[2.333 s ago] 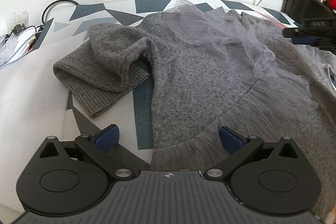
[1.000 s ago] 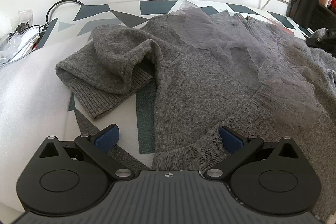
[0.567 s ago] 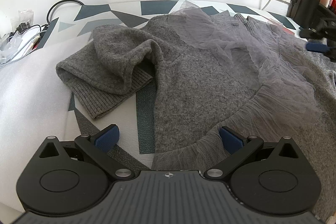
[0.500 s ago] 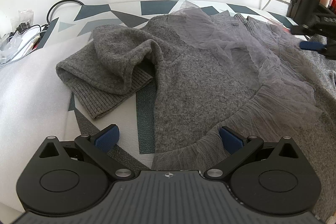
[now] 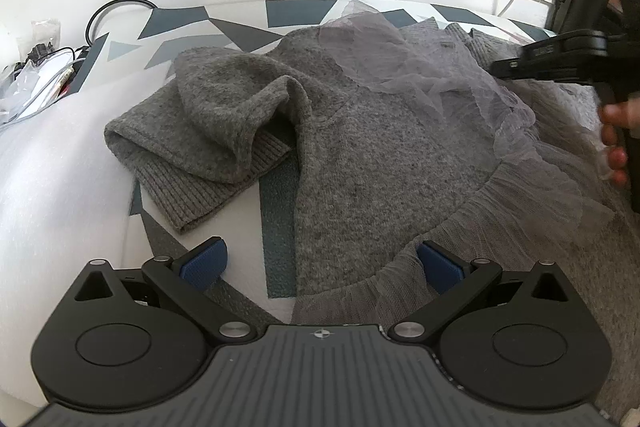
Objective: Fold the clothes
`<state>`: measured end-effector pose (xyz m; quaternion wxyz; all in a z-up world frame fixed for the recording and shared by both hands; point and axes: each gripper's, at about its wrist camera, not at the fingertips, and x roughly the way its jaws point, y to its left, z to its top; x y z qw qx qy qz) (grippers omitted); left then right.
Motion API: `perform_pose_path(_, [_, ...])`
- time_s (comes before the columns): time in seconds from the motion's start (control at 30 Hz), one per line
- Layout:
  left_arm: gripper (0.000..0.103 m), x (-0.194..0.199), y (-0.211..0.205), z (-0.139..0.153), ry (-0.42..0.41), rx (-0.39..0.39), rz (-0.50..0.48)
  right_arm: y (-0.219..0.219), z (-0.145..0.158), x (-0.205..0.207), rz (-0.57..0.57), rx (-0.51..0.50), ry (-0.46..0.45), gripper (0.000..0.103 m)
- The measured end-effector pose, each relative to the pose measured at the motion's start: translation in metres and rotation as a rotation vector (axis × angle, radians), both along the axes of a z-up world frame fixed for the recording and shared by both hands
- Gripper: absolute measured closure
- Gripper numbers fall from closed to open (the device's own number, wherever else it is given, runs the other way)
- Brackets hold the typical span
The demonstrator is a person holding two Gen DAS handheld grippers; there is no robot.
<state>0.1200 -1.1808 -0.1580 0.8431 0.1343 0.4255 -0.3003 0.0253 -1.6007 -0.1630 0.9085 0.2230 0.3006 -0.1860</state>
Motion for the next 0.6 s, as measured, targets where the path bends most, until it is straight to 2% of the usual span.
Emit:
perform_pose_path(0.07, [0.0, 0.008, -0.001, 0.006, 0.022, -0.009, 0.022, -0.004, 0.002, -0.019, -0.029, 0.008, -0.014, 0.102])
perform_pose_path(0.13, [0.013, 0.017, -0.002, 0.014, 0.03, -0.036, 0.049, -0.008, 0.004, -0.038, -0.057, 0.016, -0.026, 0.102])
perform_pose_path(0.23, [0.014, 0.03, -0.011, 0.032, 0.008, -0.099, 0.034, -0.014, 0.006, -0.068, -0.1, 0.028, -0.044, 0.103])
perform_pose_path(0.3, [0.019, 0.036, -0.02, 0.038, 0.018, -0.129, 0.014, -0.018, 0.008, -0.087, -0.129, 0.036, -0.056, 0.103])
perform_pose_path(0.33, [0.026, 0.038, -0.025, 0.038, 0.029, -0.135, 0.008, -0.02, 0.009, -0.097, -0.143, 0.041, -0.062, 0.103])
perform_pose_path(0.4, [0.032, 0.042, -0.031, 0.035, 0.058, -0.142, 0.002, -0.024, 0.008, -0.116, -0.178, 0.051, -0.065, 0.103])
perform_pose_path(0.5, [0.047, 0.041, -0.035, 0.026, 0.108, -0.14, -0.013, -0.03, -0.001, -0.138, -0.222, 0.071, -0.032, 0.103])
perform_pose_path(0.6, [0.047, 0.03, -0.038, 0.027, 0.121, -0.161, -0.058, -0.033, -0.004, -0.149, -0.243, 0.091, -0.026, 0.102])
